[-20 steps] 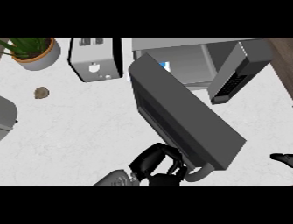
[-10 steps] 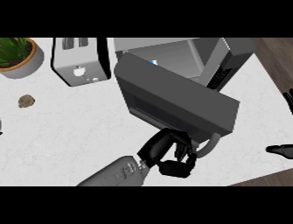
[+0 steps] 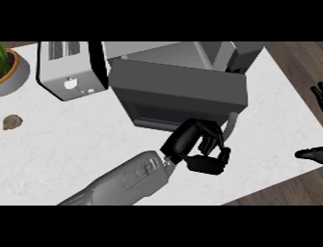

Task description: Pick up the milk, place it into the microwave and close the microwave

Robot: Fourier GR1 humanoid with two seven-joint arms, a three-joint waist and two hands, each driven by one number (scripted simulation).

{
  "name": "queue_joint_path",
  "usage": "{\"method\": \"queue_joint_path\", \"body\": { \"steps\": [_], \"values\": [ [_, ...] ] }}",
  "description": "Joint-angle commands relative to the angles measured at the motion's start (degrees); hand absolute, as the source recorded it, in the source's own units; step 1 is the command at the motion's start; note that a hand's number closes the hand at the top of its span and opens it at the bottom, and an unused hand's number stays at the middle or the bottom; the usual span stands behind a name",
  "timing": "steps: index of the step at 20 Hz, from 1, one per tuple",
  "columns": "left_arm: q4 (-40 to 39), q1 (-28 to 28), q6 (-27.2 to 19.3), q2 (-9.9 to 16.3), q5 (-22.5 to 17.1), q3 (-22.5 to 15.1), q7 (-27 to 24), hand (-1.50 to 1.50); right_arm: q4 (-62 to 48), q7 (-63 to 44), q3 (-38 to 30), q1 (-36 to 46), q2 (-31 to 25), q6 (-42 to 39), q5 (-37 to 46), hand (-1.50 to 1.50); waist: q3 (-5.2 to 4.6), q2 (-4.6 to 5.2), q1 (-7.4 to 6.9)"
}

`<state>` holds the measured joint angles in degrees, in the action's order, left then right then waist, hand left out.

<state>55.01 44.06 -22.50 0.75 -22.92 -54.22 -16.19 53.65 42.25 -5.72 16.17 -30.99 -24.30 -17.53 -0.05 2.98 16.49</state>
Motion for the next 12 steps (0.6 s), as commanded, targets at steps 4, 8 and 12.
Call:
{"method": "queue_joint_path", "body": {
  "steps": [4, 8, 12],
  "values": [
    [-2.3, 7.8, -2.0, -0.7, -4.1, 1.8, 0.3, 1.50, 2.0, 0.4, 0.9, 2.7, 0.0, -5.7, -2.7, -1.50, 0.24, 1.07, 3.04],
    [-4.4, 10.6, -3.3, -0.7, -5.7, 2.2, 0.5, 1.50, 2.8, -1.6, 1.5, 4.2, -1.0, -7.0, -3.8, -1.50, 0.31, 1.62, 3.78],
    [-6.1, 13.3, -4.6, -0.7, -7.5, 3.0, 1.3, 1.50, 4.4, -3.1, 1.9, 5.6, -1.5, -8.1, -5.2, -1.50, 0.33, 1.79, 5.49]
  ]
}}
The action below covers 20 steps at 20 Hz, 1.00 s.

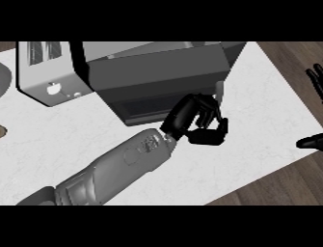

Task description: Pick up the milk, place it into the microwave and close the microwave

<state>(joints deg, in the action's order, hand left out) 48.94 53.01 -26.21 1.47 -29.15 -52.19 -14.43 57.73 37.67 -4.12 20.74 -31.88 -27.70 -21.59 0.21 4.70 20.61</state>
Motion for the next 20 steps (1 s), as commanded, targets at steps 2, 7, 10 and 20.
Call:
{"method": "queue_joint_path", "body": {
  "steps": [2, 7, 10, 20],
  "values": [
    [-1.3, 5.5, -0.8, -1.4, -1.8, 0.9, -0.4, 1.50, 0.8, 1.2, 0.6, 1.2, -0.7, -5.3, -1.6, -1.50, 0.15, 0.33, 1.80],
    [-3.1, 8.1, -1.8, -1.4, -4.0, 1.9, 0.5, 1.50, 3.3, -1.1, 2.8, 3.1, 0.2, -8.4, -3.7, -1.50, 0.16, 0.68, 3.15],
    [-3.6, 9.8, -2.7, -1.4, -4.5, 2.5, -0.8, 1.50, 4.2, -3.0, 4.0, 4.0, -0.5, -9.8, -4.1, -1.50, 0.30, 1.33, 3.38],
    [-4.9, 11.7, -3.0, -1.4, -7.2, 2.2, -1.6, 1.50, 13.8, -5.4, 10.5, 7.6, -2.6, -16.8, -3.3, 1.50, 0.38, 1.21, 3.83]
  ]
}}
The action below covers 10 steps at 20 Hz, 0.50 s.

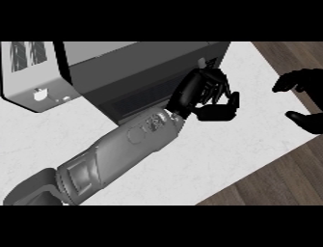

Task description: Pick up the milk, place it into the microwave and close the microwave

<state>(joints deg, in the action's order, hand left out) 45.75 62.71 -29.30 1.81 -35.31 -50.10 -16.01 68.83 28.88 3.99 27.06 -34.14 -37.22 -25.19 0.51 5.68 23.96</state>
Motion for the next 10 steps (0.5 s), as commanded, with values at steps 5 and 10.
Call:
{"method": "queue_joint_path", "body": {
  "steps": [5, 10],
  "values": [
    [-2.3, 2.9, -0.7, -1.7, -2.2, 0.3, 0.0, 1.50, 6.6, 1.5, 4.5, 1.1, -0.4, -7.8, -0.8, 1.50, 0.24, 0.34, 1.78],
    [-2.6, 2.8, -1.6, -1.7, -2.8, 0.1, -0.7, 1.50, 10.4, -0.6, 5.6, 1.5, -0.8, -7.9, -2.5, 1.50, 0.16, 0.20, 2.67]
  ]
}}
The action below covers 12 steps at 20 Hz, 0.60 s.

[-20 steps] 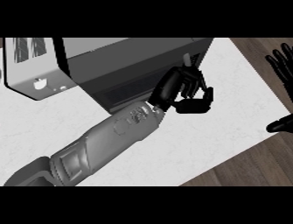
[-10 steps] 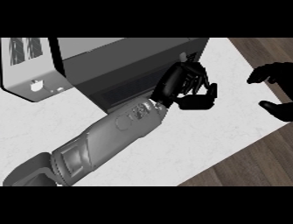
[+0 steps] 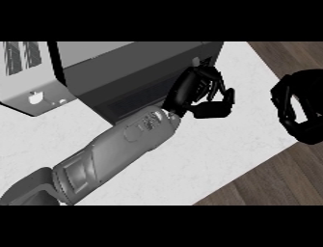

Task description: Pick up the milk, place it into the microwave and close the microwave

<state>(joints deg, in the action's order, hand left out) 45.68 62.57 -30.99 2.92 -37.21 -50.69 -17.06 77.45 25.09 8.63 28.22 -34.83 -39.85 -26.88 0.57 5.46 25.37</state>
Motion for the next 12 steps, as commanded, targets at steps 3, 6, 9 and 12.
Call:
{"method": "queue_joint_path", "body": {
  "steps": [3, 6, 9, 12],
  "values": [
    [-2.4, 2.3, -0.6, -2.8, -1.4, 0.3, -0.1, 1.50, 3.8, 2.2, 1.9, -0.5, -0.5, -5.7, -1.4, 1.50, 0.14, 0.38, 2.00],
    [-2.4, 2.2, -1.3, -2.8, -1.9, 0.5, -0.5, 1.50, 5.6, 1.1, 2.3, -0.6, -0.5, -5.2, -2.3, 1.50, 0.07, 0.39, 2.12],
    [-2.0, 3.1, -2.0, -2.7, -2.0, 0.6, -0.6, 1.50, 7.1, 0.2, 2.9, -0.7, -0.3, -5.1, -3.1, 1.50, 0.21, 0.69, 2.64],
    [-3.0, 4.1, -1.9, -2.8, -2.3, 0.7, -1.0, 1.50, 9.0, -0.1, 3.3, -1.9, -0.1, -4.9, -3.8, 1.50, 0.28, 0.51, 3.18]
  ]
}}
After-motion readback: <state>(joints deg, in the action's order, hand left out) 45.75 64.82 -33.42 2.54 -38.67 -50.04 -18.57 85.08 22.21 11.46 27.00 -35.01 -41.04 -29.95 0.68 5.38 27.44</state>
